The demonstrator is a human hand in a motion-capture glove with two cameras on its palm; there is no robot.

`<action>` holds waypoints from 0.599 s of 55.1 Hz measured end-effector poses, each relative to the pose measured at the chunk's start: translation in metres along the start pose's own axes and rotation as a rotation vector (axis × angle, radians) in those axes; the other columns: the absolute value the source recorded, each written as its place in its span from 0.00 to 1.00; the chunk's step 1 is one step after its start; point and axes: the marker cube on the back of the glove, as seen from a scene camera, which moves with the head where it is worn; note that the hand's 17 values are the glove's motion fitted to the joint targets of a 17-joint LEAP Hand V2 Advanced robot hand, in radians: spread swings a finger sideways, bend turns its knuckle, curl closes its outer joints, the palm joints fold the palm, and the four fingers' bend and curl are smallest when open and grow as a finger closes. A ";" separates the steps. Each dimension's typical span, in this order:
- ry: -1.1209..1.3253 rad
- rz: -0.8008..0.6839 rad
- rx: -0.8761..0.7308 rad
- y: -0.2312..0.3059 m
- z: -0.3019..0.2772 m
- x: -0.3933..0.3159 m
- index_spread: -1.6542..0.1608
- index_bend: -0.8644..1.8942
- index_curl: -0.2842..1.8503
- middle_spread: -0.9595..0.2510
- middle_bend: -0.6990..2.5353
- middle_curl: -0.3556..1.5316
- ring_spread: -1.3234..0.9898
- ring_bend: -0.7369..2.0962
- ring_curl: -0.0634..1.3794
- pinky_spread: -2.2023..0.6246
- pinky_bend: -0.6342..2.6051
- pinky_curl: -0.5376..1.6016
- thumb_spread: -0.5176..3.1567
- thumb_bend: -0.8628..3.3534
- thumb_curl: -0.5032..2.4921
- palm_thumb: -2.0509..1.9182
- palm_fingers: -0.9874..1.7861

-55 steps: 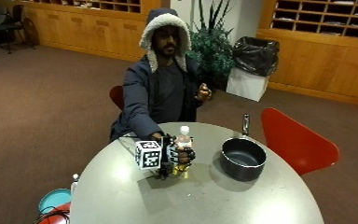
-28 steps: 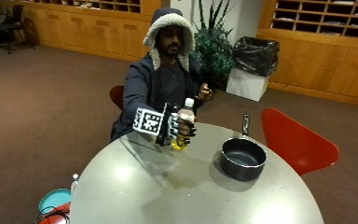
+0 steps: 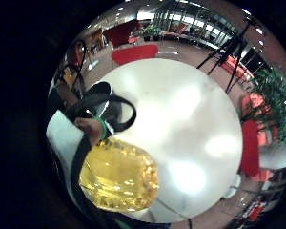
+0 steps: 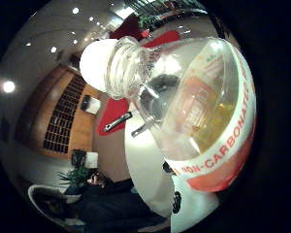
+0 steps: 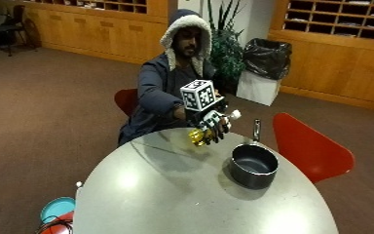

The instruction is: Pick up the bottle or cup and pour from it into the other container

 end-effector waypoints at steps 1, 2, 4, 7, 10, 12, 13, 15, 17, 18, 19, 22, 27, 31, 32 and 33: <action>0.031 -0.007 -0.009 -0.003 0.000 -0.003 0.77 0.35 0.27 0.61 0.31 0.43 0.51 0.49 0.32 0.77 0.33 0.42 0.28 0.20 0.37 0.75 0.78; 0.059 -0.013 -0.017 -0.006 0.001 -0.007 0.77 0.35 0.27 0.61 0.31 0.43 0.51 0.49 0.32 0.77 0.33 0.42 0.28 0.20 0.37 0.75 0.78; 0.109 -0.022 -0.028 -0.012 0.002 -0.012 0.77 0.35 0.27 0.61 0.31 0.43 0.51 0.49 0.32 0.77 0.33 0.42 0.28 0.20 0.37 0.75 0.78; 0.180 -0.031 -0.048 -0.022 0.004 -0.020 0.77 0.35 0.27 0.62 0.31 0.43 0.51 0.49 0.32 0.77 0.33 0.42 0.28 0.20 0.37 0.75 0.78; 0.252 -0.042 -0.071 -0.031 0.009 -0.028 0.77 0.36 0.27 0.62 0.30 0.43 0.51 0.49 0.32 0.77 0.33 0.42 0.28 0.20 0.37 0.75 0.78; 0.303 -0.055 -0.081 -0.037 0.013 -0.033 0.77 0.36 0.27 0.62 0.30 0.43 0.51 0.49 0.32 0.77 0.33 0.42 0.28 0.20 0.37 0.75 0.78; 0.328 -0.061 -0.085 -0.040 0.014 -0.034 0.77 0.36 0.27 0.62 0.30 0.43 0.51 0.49 0.32 0.77 0.33 0.42 0.28 0.20 0.37 0.75 0.78; 0.375 -0.070 -0.095 -0.044 0.017 -0.037 0.77 0.36 0.27 0.62 0.30 0.43 0.51 0.49 0.32 0.77 0.33 0.42 0.28 0.20 0.37 0.75 0.78; 0.435 -0.079 -0.105 -0.048 0.021 -0.040 0.77 0.36 0.27 0.62 0.30 0.43 0.51 0.49 0.32 0.77 0.33 0.42 0.29 0.20 0.37 0.75 0.78; 0.469 -0.085 -0.110 -0.050 0.023 -0.041 0.77 0.36 0.27 0.62 0.30 0.43 0.51 0.49 0.32 0.77 0.32 0.42 0.29 0.20 0.37 0.75 0.78; 0.503 -0.092 -0.114 -0.052 0.025 -0.043 0.77 0.36 0.27 0.62 0.30 0.43 0.51 0.49 0.32 0.77 0.32 0.42 0.29 0.20 0.37 0.75 0.78; 0.589 -0.115 -0.131 -0.057 0.031 -0.049 0.77 0.36 0.27 0.62 0.30 0.43 0.51 0.49 0.32 0.77 0.32 0.42 0.29 0.20 0.37 0.75 0.78; 0.688 -0.145 -0.152 -0.063 0.042 -0.059 0.76 0.36 0.27 0.61 0.30 0.43 0.51 0.48 0.32 0.77 0.32 0.42 0.29 0.20 0.37 0.75 0.77; 0.763 -0.170 -0.164 -0.066 0.049 -0.064 0.76 0.36 0.27 0.61 0.30 0.43 0.51 0.48 0.32 0.77 0.32 0.42 0.29 0.20 0.37 0.75 0.78; 0.781 -0.175 -0.165 -0.067 0.050 -0.065 0.76 0.36 0.27 0.61 0.30 0.43 0.51 0.48 0.32 0.77 0.32 0.42 0.29 0.20 0.37 0.75 0.78; 0.797 -0.179 -0.167 -0.068 0.052 -0.066 0.76 0.36 0.27 0.61 0.30 0.43 0.51 0.48 0.32 0.77 0.32 0.42 0.29 0.20 0.37 0.75 0.78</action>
